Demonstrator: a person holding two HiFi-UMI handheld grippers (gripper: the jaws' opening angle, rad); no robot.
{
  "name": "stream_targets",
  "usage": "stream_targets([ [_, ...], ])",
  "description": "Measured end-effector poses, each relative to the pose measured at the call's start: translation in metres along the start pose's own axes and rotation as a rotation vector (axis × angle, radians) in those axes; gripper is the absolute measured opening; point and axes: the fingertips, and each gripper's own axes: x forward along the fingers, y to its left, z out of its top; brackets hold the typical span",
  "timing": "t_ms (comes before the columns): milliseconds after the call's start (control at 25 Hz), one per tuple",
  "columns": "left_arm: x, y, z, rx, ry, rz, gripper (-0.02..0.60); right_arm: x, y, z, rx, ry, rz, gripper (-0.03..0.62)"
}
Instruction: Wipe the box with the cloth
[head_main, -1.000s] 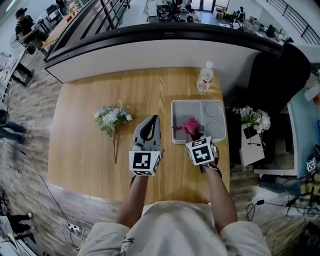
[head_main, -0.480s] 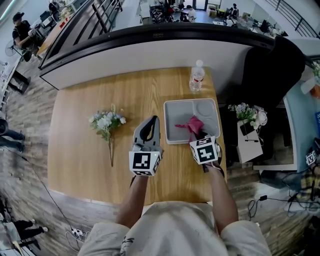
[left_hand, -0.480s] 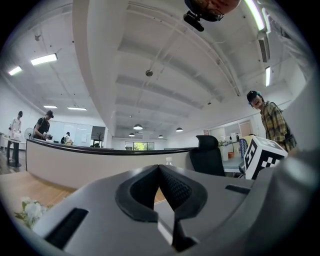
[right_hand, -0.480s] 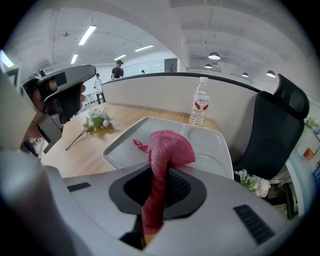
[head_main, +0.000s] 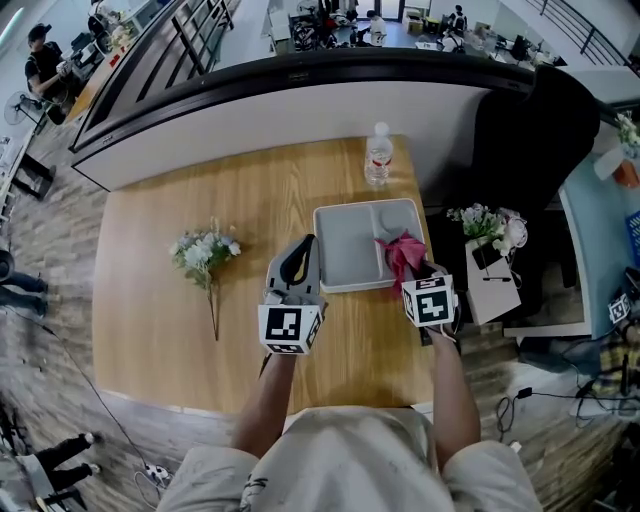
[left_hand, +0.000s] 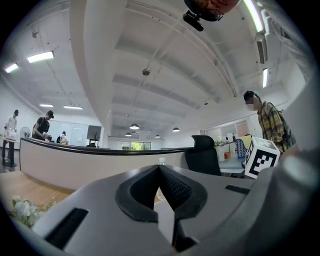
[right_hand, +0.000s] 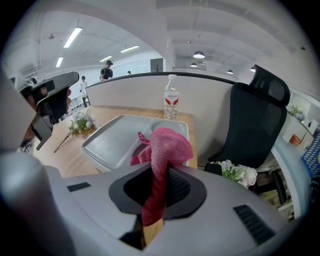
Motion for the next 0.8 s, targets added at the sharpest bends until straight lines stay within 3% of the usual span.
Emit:
stream_targets([
  [520, 0.010, -0.016, -0.001, 0.000, 0.003, -0.007, 0.014, -0.008, -0.037, -0.008, 0.002, -0.011, -0.041, 0.058],
  [800, 0.014, -0.024, 0.001, 0.004, 0.001, -0.012, 0.014, -0.009, -0.033, -0.007, -0.007, -0.016, -0.021, 0.058],
])
